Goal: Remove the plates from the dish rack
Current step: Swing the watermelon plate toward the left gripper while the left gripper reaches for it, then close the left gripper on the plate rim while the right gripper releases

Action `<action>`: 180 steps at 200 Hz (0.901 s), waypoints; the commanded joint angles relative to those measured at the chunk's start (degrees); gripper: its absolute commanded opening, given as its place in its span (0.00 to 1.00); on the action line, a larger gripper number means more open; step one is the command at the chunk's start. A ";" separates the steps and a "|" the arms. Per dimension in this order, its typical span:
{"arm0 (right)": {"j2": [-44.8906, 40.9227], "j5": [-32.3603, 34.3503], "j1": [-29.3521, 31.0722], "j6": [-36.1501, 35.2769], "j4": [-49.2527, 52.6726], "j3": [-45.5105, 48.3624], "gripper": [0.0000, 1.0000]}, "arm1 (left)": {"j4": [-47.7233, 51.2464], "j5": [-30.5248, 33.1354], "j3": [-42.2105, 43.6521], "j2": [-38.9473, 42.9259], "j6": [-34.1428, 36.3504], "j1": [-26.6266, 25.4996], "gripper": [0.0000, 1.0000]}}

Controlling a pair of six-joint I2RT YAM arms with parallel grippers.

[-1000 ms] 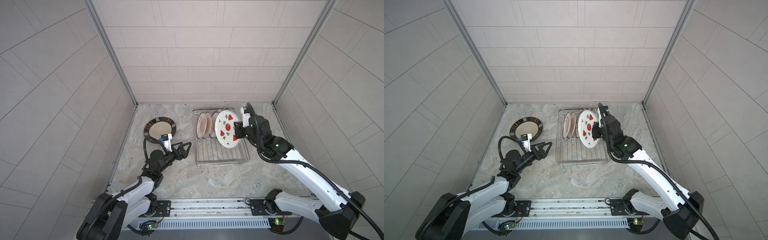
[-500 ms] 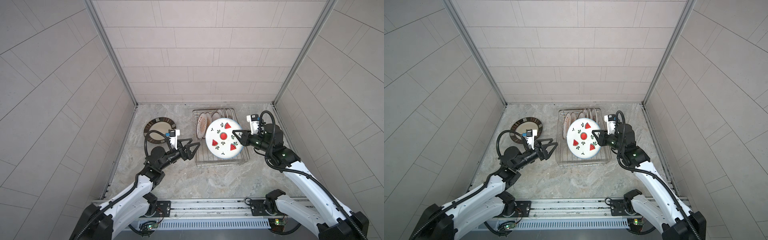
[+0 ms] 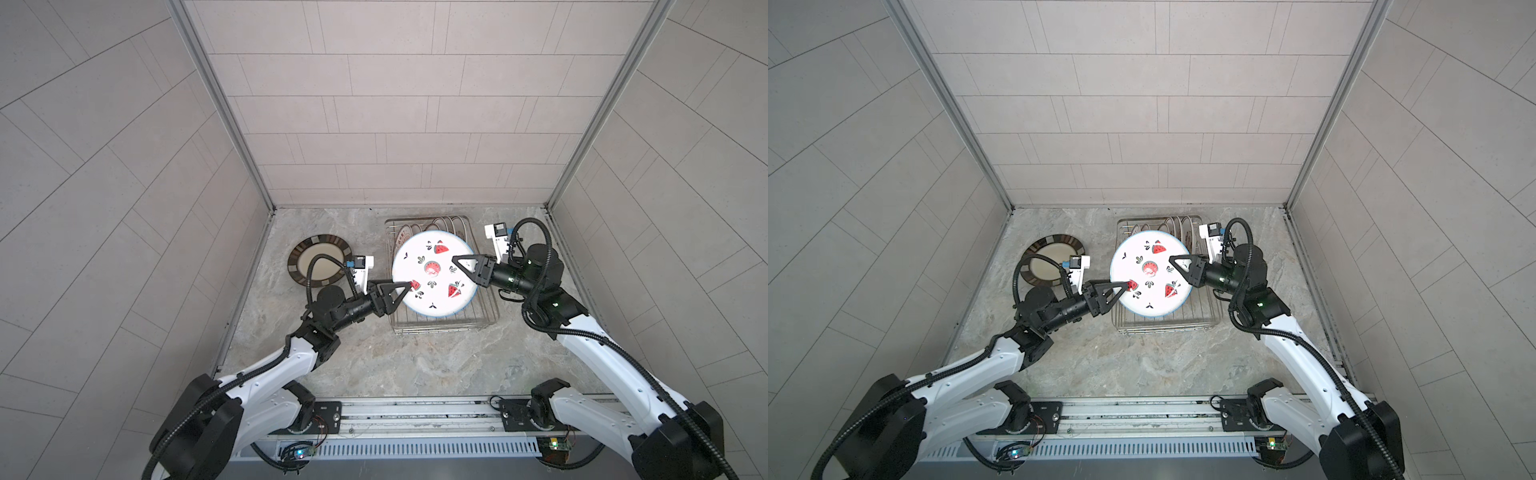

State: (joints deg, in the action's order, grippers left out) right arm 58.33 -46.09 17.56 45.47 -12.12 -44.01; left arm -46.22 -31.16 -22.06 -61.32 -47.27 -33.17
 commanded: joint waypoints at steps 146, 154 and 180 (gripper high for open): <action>1.79 -0.56 3.61 -2.06 -5.39 -2.77 0.18 | -17.68 -4.12 -1.84 -7.67 -11.10 -0.87 0.15; 1.88 -0.20 3.74 -2.72 -4.52 -3.04 0.18 | -17.60 -4.32 -1.93 -7.60 -11.23 -0.93 0.15; 2.47 1.33 4.92 -6.01 0.30 -4.61 0.24 | -16.63 -3.93 -2.19 -7.15 -11.12 -0.89 0.06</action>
State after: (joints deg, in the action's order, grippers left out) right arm 61.23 -45.74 20.53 42.30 -12.14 -44.86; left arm -59.96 -33.26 -22.61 -69.10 -58.92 -33.52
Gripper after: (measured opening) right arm 0.210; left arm 0.163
